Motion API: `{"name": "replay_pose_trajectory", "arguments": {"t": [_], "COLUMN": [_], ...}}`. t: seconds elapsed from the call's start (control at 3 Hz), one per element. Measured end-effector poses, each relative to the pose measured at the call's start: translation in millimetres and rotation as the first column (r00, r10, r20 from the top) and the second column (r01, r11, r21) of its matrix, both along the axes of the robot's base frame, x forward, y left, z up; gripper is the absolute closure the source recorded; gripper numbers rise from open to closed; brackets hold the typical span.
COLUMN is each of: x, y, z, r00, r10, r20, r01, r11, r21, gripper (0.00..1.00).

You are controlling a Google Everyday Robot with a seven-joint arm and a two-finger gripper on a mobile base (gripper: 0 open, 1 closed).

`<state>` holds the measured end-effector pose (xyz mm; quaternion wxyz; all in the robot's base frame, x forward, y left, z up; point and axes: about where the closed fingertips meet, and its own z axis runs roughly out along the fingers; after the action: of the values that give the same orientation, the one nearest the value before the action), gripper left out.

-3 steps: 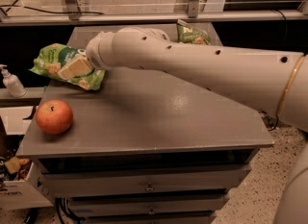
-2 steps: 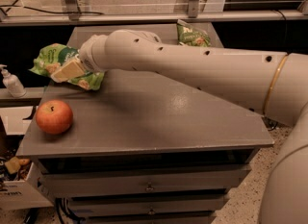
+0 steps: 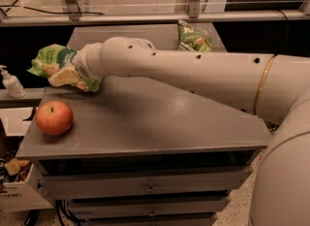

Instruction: Move green rice chip bag near green jalapeno chip bag

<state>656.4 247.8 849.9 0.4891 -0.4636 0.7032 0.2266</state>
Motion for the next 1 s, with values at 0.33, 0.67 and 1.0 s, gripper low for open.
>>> {"name": "replay_pose_trajectory", "arguments": {"t": [0.33, 0.67, 1.0], "x": [-3.1, -5.2, -5.0], "y": [-1.3, -11.4, -31.8], "z": [-3.0, -2.5, 3.7], "r00": [1.0, 0.9999, 0.999], "r10": [0.001, -0.013, -0.043], "r20": [-0.005, -0.004, 0.007], "r01": [-0.001, 0.013, 0.044], "r11": [1.0, 1.0, 0.999], "r21": [-0.003, -0.011, -0.02], "gripper": [0.42, 0.64, 0.88]}}
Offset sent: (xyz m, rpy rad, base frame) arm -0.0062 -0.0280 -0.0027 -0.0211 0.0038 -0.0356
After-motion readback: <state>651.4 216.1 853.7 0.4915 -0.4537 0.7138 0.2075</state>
